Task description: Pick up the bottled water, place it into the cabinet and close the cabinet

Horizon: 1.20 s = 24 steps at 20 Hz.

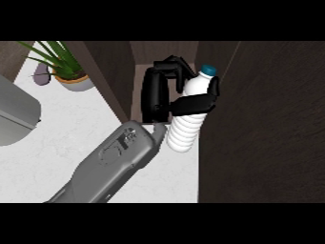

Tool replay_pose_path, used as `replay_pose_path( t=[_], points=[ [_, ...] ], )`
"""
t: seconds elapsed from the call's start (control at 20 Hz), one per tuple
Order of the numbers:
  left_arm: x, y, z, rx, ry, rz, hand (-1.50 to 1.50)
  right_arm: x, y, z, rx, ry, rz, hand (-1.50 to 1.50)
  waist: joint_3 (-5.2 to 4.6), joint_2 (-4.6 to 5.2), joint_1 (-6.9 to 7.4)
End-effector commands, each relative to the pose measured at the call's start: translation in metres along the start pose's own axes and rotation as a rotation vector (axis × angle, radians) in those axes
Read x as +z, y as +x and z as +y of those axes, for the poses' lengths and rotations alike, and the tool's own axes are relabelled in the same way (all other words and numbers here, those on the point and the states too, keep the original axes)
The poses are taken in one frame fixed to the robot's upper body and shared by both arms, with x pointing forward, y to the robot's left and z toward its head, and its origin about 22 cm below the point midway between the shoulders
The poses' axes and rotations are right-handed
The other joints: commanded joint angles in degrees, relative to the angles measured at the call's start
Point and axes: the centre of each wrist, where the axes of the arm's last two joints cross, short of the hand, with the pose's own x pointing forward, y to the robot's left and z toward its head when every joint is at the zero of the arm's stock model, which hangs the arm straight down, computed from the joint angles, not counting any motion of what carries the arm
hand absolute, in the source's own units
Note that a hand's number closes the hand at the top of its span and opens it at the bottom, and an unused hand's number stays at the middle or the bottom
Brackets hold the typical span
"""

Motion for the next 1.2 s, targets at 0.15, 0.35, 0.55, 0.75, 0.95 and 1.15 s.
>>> replay_pose_path(
  t=[0.15,0.35,0.55,0.75,0.95,1.15],
  points=[
    [-0.012,-0.029,0.007,-0.115,0.013,0.004,1.50,-0.003,0.022,0.003,-0.066,0.015,-0.059,-1.50,-0.01,0.05,-0.55],
    [-0.032,-0.036,0.019,-0.115,0.032,0.053,1.50,-0.010,0.023,0.003,-0.063,-0.001,-0.054,-1.50,-0.03,0.23,-0.03],
    [-0.039,-0.053,0.041,-0.086,0.113,0.061,1.50,-0.012,0.010,-0.003,-0.063,0.010,-0.059,-1.50,-0.05,0.49,-0.33],
    [-0.048,-0.054,0.039,-0.108,0.152,0.044,1.50,-0.009,0.021,0.004,-0.090,0.025,-0.060,-1.50,-0.07,0.64,-1.88],
    [-0.061,-0.061,0.048,-0.169,0.127,0.023,1.50,-0.008,0.011,-0.003,-0.085,0.006,-0.065,-1.50,-0.02,0.48,-0.94],
    [-0.066,-0.064,0.042,-0.341,0.101,0.015,1.50,-0.014,0.012,0.001,-0.090,0.024,-0.067,-1.50,-0.02,0.80,-1.83]
  ],
)
